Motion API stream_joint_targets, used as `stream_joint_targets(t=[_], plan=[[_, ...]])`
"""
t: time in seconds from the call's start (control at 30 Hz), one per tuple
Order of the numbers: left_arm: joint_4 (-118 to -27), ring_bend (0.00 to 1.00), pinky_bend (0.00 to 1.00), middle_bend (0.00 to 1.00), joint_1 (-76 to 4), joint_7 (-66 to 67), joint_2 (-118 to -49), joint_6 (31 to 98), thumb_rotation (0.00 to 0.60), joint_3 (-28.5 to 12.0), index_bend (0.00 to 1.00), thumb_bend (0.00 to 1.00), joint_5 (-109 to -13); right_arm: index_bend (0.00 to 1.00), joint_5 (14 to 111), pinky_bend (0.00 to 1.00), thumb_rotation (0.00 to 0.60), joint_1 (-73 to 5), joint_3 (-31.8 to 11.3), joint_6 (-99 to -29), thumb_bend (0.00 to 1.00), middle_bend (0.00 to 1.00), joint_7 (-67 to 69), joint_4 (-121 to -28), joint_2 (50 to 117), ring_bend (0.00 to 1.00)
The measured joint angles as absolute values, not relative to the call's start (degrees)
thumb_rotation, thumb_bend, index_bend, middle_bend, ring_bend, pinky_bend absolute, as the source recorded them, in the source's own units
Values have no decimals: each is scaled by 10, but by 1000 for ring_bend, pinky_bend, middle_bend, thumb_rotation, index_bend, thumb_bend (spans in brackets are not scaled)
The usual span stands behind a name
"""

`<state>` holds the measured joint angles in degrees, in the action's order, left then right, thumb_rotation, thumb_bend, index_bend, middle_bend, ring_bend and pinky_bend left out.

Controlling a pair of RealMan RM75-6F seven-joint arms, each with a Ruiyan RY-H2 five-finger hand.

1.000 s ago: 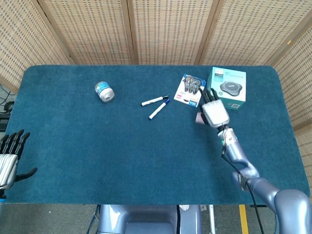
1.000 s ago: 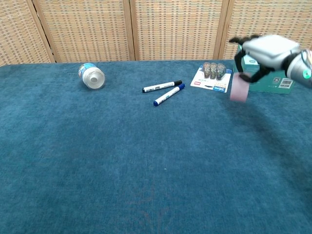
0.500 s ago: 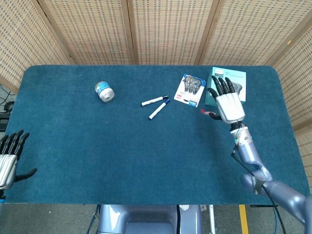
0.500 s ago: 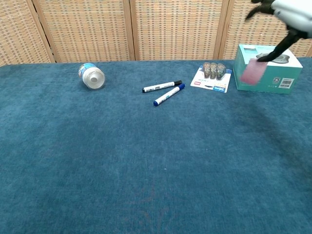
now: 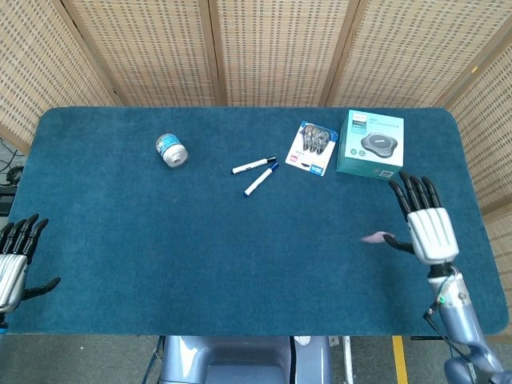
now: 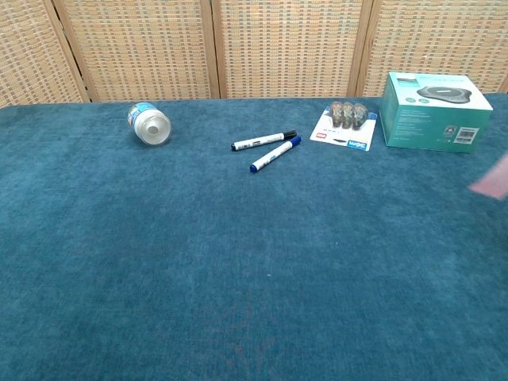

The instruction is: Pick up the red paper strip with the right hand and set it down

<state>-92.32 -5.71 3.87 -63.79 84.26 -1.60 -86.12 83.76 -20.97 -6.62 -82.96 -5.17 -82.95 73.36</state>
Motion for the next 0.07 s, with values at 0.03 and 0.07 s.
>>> stream_joint_targets(t=[0.03,0.07], plan=[[-923,0,0,0,-57,39,-638,843,600,-16,0,0,-862,0,840,5,600,-202,-61,-836,0,0,-53,-834,732,0],[-922,0,0,0,-57,39,-639,844,600,-16,0,0,-862,0,842,4,600,-195,-57,-840,0,0,-58,-838,730,0]])
